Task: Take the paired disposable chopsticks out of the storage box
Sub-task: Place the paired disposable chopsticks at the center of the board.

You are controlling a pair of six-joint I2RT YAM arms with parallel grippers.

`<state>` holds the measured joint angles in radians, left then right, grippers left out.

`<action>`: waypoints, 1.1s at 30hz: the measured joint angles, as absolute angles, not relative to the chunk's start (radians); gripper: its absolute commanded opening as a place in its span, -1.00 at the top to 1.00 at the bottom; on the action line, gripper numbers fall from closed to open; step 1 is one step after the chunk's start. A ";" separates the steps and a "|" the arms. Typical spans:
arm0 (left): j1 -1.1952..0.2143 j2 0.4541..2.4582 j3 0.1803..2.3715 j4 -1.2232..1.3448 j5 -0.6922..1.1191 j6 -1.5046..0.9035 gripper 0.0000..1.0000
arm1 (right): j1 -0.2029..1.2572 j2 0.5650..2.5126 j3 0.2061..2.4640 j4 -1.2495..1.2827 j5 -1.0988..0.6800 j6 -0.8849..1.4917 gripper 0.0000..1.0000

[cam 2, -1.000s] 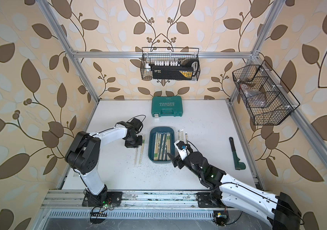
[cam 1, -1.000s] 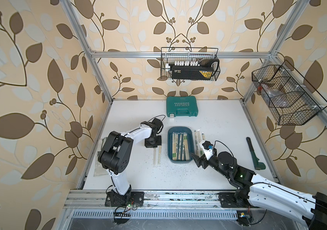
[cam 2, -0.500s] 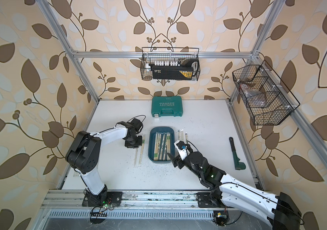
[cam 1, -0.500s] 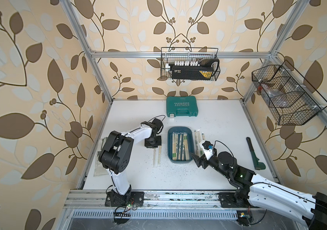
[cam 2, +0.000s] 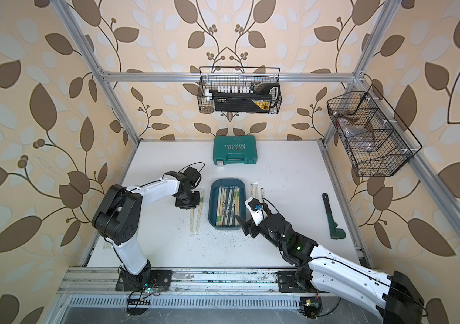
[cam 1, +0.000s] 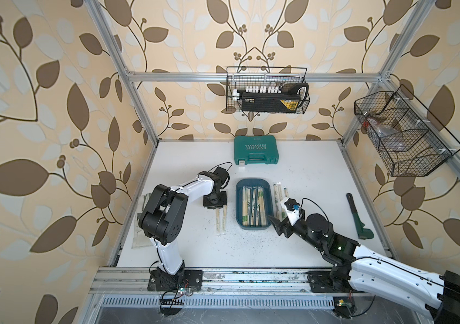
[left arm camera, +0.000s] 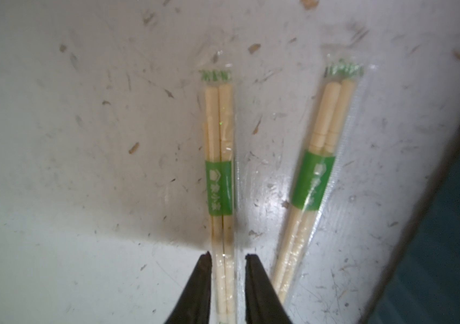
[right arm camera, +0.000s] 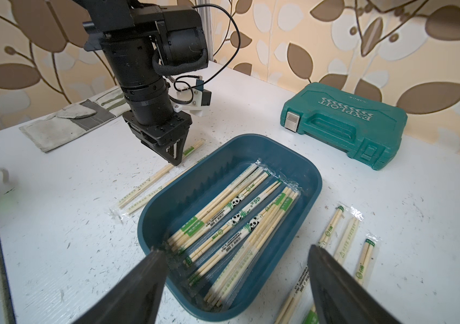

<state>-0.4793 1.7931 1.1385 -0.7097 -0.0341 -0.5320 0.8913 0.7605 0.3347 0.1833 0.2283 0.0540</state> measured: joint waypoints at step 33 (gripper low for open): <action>-0.479 1.799 1.111 -0.698 -0.028 -0.543 0.63 | 0.891 0.759 0.335 0.183 0.229 0.054 -0.64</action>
